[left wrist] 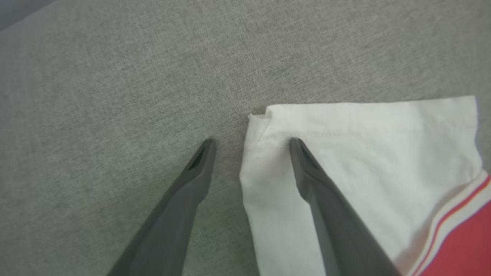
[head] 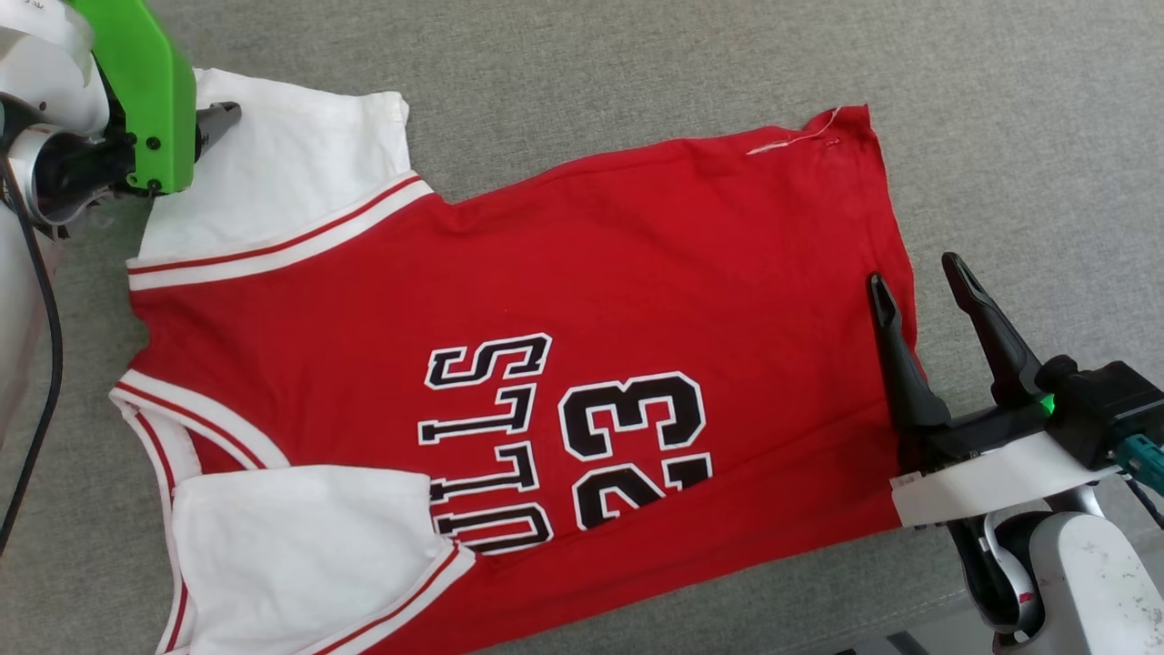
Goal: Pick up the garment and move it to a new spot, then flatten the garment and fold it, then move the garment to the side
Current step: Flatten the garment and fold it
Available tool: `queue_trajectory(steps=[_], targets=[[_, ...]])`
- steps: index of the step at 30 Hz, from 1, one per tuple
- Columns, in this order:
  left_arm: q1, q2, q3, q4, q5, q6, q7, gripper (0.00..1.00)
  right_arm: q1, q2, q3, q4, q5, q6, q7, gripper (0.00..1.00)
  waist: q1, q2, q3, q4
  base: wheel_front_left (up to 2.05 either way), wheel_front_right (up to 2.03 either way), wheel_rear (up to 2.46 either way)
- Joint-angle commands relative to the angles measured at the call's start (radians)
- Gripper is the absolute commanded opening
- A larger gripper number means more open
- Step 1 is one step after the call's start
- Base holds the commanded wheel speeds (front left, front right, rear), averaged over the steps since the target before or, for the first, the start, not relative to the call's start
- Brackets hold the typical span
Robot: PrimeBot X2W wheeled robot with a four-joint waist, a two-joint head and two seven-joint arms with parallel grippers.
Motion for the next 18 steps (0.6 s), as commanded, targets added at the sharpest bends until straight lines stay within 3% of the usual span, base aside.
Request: queue_trajectory(steps=[1,6,7,8,9,18], targets=[[-0.016,-0.006,-0.005,0.017,0.000,-0.003,-0.002,1.00,-0.021,0.004,0.004,0.005,0.003,-0.001,-0.009,1.00,-0.0002,0.0000,0.022,-0.021,0.00,0.00,0.00],[-0.001,-0.018,-0.025,0.064,0.003,0.001,0.009,1.00,-0.027,0.004,0.009,0.014,0.004,-0.001,-0.013,1.00,-0.0002,0.0000,0.027,-0.022,0.00,0.00,0.00],[0.004,-0.022,-0.030,0.076,0.001,0.006,0.023,0.47,-0.027,0.003,0.009,0.016,0.004,-0.001,-0.014,1.00,-0.0002,0.0000,0.026,-0.021,0.00,0.00,0.00],[0.010,-0.025,-0.036,0.083,-0.002,0.006,0.036,0.05,-0.028,0.002,0.010,0.017,0.003,-0.001,-0.014,1.00,-0.0002,0.0000,0.025,-0.019,0.00,0.00,0.00],[0.016,-0.029,-0.043,0.087,-0.005,0.006,0.047,0.00,-0.028,0.001,0.010,0.019,0.003,-0.001,-0.014,1.00,-0.0002,0.0000,0.022,-0.016,0.00,0.00,0.00],[0.044,-0.092,-0.020,0.091,-0.037,0.016,-0.073,0.00,-0.010,-0.026,-0.010,0.022,-0.004,-0.001,0.009,1.00,-0.0002,0.0000,-0.057,0.035,0.00,0.00,0.00]])
